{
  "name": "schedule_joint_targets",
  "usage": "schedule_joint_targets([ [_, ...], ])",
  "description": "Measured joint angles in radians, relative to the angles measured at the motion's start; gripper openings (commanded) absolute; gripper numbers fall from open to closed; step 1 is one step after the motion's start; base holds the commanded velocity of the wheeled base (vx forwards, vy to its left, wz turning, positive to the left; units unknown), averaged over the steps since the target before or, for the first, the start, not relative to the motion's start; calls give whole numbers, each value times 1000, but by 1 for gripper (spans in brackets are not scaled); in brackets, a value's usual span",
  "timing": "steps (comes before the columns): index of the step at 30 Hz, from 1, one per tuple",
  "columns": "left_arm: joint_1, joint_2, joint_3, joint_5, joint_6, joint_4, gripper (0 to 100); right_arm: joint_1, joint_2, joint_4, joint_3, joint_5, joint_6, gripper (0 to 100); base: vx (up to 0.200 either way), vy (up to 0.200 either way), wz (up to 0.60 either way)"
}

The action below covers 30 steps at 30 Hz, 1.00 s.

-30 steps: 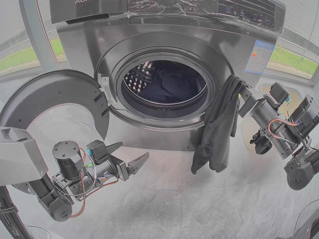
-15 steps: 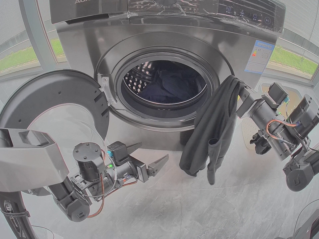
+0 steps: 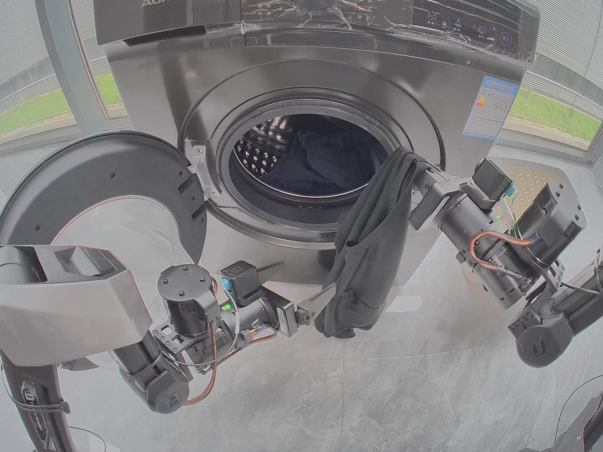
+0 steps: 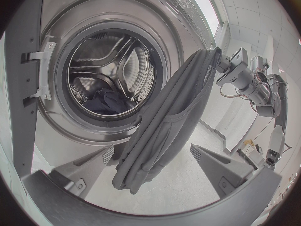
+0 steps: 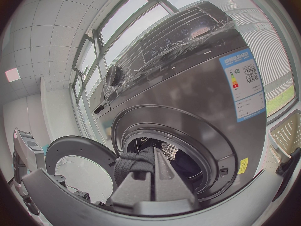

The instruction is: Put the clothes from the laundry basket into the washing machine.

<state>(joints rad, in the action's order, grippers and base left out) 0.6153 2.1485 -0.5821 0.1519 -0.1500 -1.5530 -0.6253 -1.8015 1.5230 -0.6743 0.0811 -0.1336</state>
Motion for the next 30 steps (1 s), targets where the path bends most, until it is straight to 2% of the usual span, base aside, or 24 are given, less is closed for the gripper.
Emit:
schedule_joint_targets([
  [5, 9, 28, -46, 6, -4, 0, 100, -8, -14, 0, -5, 0, 0, 0, 0, 0, 0],
  [10, 15, 71, -103, 40, -7, 0, 100, -11, -25, 1, -7, 1, -12, 0, 0, 0, 0],
  [15, 16, 125, -173, 63, -11, 0, 100, -17, -36, 0, -13, 29, -20, 0, 0, 0, 0],
  [29, 61, 233, -287, 56, -1, 0, 100, -18, -38, -1, -17, 32, -23, 0, 0, 0, 0],
  [30, 62, 241, -298, 55, 2, 0, 0, -18, -38, -2, -17, 33, -23, 0, 0, 0, 0],
])
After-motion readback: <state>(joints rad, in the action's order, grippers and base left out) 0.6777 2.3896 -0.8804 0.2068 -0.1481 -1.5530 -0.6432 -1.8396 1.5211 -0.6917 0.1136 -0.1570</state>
